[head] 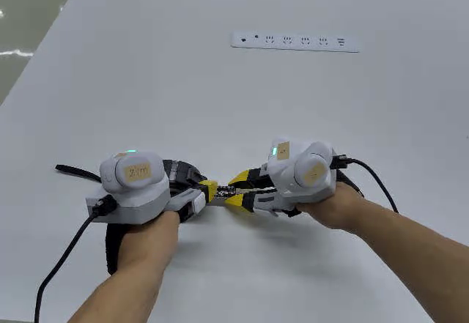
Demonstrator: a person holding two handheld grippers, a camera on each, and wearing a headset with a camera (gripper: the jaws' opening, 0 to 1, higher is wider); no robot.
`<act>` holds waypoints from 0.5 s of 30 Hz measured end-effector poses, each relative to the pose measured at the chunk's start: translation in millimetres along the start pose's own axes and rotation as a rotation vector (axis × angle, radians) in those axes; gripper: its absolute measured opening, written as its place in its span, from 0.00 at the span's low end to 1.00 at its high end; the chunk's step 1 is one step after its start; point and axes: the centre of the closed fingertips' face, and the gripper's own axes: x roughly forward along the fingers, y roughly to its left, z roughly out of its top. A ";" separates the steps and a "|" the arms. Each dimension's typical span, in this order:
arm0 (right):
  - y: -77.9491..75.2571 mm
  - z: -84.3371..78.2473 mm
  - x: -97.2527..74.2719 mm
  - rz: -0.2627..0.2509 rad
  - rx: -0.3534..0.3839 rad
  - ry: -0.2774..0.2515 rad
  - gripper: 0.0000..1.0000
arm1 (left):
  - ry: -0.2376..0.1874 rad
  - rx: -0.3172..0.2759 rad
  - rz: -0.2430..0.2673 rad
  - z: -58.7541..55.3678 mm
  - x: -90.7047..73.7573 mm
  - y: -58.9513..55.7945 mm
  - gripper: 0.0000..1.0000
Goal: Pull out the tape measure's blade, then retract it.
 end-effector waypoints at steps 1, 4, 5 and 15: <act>0.5 1.7 2.0 0.004 -0.002 -0.001 0.13 | 0.000 -0.002 -0.001 0.0 -0.1 -0.1 0.68; 1.4 4.9 6.7 0.013 -0.010 -0.001 0.13 | 0.002 -0.004 -0.002 -0.2 -0.2 0.1 0.68; 1.9 6.0 8.2 0.015 -0.012 -0.001 0.13 | 0.001 -0.004 -0.002 -0.2 -0.3 0.1 0.68; 3.9 12.8 17.3 0.026 -0.037 -0.006 0.13 | 0.002 -0.008 -0.004 0.6 -0.3 0.8 0.68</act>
